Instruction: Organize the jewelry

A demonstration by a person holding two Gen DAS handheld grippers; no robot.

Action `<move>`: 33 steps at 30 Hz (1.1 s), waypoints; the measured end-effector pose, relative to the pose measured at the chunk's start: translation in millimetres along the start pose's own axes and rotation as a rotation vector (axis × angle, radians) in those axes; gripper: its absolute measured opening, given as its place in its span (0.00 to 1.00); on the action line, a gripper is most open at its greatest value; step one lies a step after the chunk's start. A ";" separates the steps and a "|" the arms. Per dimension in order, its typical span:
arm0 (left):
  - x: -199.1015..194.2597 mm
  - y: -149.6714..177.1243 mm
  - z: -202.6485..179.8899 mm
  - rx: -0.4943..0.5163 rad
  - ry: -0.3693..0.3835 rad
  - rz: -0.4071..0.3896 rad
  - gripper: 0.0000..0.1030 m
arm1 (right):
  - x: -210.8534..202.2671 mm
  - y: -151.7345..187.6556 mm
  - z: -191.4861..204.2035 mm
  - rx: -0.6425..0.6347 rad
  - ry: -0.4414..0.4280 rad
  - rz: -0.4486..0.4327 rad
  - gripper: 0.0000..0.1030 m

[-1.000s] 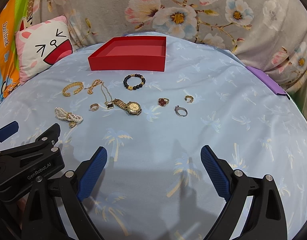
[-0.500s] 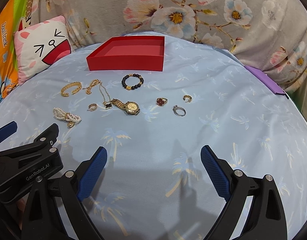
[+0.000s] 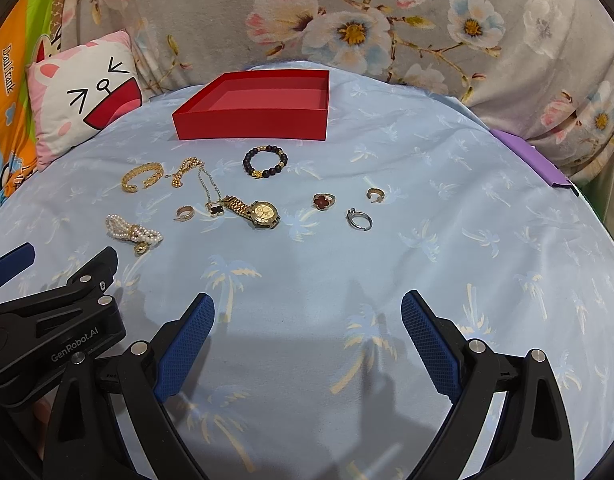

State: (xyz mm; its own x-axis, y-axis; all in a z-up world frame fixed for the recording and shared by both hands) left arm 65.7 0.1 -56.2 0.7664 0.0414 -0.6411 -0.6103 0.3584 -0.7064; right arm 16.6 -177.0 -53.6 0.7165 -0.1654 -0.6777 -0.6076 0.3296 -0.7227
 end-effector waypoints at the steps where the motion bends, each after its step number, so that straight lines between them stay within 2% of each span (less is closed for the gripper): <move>1: 0.0 -0.2 -0.4 0.000 0.000 0.000 0.95 | 0.0 -0.3 -0.1 0.000 -0.001 0.000 0.90; 11: 2.2 0.8 -3.0 -0.003 0.017 0.005 0.95 | 2.0 2.0 1.3 0.007 -0.013 0.013 0.90; 14: 3.3 1.3 -2.5 -0.027 0.067 -0.003 0.95 | 3.1 3.1 1.4 0.020 -0.035 0.024 0.90; 17: 4.7 3.3 7.3 -0.098 0.134 -0.013 0.95 | 4.7 2.5 0.5 0.027 -0.051 0.036 0.90; 19: 6.5 1.8 17.3 -0.110 0.143 -0.005 0.95 | 6.1 0.4 -1.3 0.025 -0.053 0.047 0.90; 24: 16.1 -23.0 47.6 -0.053 0.081 -0.015 0.95 | 9.4 -10.9 -7.5 0.053 -0.071 0.068 0.90; 31: 69.3 -63.4 40.5 0.005 0.154 0.030 0.95 | 19.9 -27.5 -12.2 0.051 -0.044 0.058 0.90; 33: 88.2 -70.7 35.6 0.031 0.133 0.041 0.95 | 23.4 -28.8 -12.0 0.052 -0.040 0.065 0.90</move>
State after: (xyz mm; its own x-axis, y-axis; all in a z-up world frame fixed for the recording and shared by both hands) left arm 183.6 11.6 -52.2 0.7061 -0.0661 -0.7050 -0.6327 0.3881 -0.6701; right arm 46.7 -201.5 -50.2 0.6901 -0.1053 -0.7160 -0.6351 0.3862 -0.6689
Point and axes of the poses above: each gripper's, at about its wrist camera, not at the fingertips, and x roughly the way its jaws point, z to its left, y to its underside, the point moved 10 cm from there along x, roughly the way its jaws point, and after that the axes turned 14 degrees about x, right-handed, at the moved point
